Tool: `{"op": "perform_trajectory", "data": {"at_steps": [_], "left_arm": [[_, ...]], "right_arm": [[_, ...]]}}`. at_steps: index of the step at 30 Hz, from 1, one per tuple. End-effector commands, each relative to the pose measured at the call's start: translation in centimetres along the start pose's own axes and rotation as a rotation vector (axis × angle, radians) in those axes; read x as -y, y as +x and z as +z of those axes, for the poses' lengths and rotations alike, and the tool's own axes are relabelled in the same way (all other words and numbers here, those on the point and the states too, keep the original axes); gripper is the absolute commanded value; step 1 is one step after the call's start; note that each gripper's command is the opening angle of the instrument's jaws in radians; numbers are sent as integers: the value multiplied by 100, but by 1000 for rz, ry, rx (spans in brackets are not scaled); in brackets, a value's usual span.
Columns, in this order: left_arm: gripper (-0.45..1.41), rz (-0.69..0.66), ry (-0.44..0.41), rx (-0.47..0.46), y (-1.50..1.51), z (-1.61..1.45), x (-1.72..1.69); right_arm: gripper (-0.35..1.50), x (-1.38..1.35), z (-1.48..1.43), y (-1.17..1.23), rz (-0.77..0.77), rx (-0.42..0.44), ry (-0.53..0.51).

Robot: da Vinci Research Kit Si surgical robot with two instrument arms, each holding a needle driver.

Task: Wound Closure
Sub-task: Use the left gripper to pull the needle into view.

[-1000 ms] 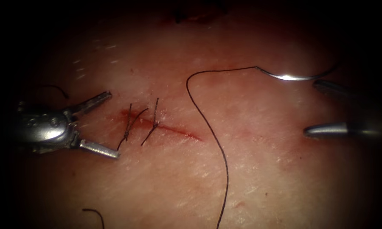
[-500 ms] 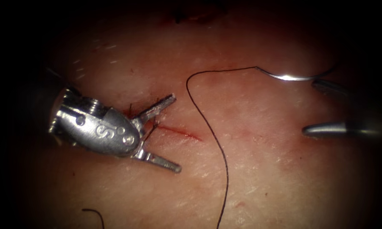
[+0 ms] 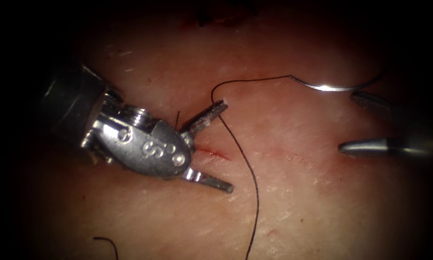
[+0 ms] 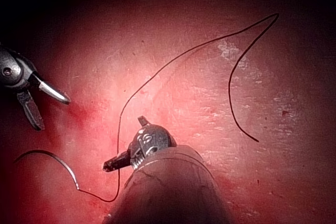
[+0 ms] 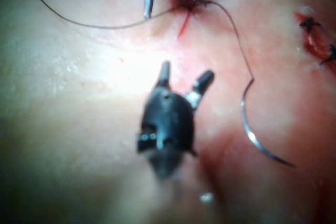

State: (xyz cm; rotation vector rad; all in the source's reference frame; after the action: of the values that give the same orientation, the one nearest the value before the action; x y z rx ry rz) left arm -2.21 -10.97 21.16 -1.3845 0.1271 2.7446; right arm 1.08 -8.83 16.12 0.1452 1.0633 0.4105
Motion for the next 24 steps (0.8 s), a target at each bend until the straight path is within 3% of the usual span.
{"op": "perform_trajectory", "data": {"at_steps": [1,8,13,15,16,17,19,24], "left_arm": [[109,6,-10,-9,10,8,-18],[108,23,-28,-15,14,23,-16],[96,52,-40,-24,16,26,-15],[66,84,-62,-41,18,26,-17],[42,103,-70,-41,19,26,-18],[2,121,-73,-44,19,25,-18],[-45,122,-74,-46,19,25,-18],[-45,79,-97,-77,13,4,1]], "right_arm": [[123,13,7,-2,5,-2,5],[123,13,7,-2,11,-2,8],[123,12,5,-1,17,-2,9],[123,12,5,-1,18,-5,9],[123,12,4,-1,18,-5,9],[123,12,4,-1,18,-5,9],[123,12,3,0,25,-11,9],[123,12,3,1,26,-11,9]]}}
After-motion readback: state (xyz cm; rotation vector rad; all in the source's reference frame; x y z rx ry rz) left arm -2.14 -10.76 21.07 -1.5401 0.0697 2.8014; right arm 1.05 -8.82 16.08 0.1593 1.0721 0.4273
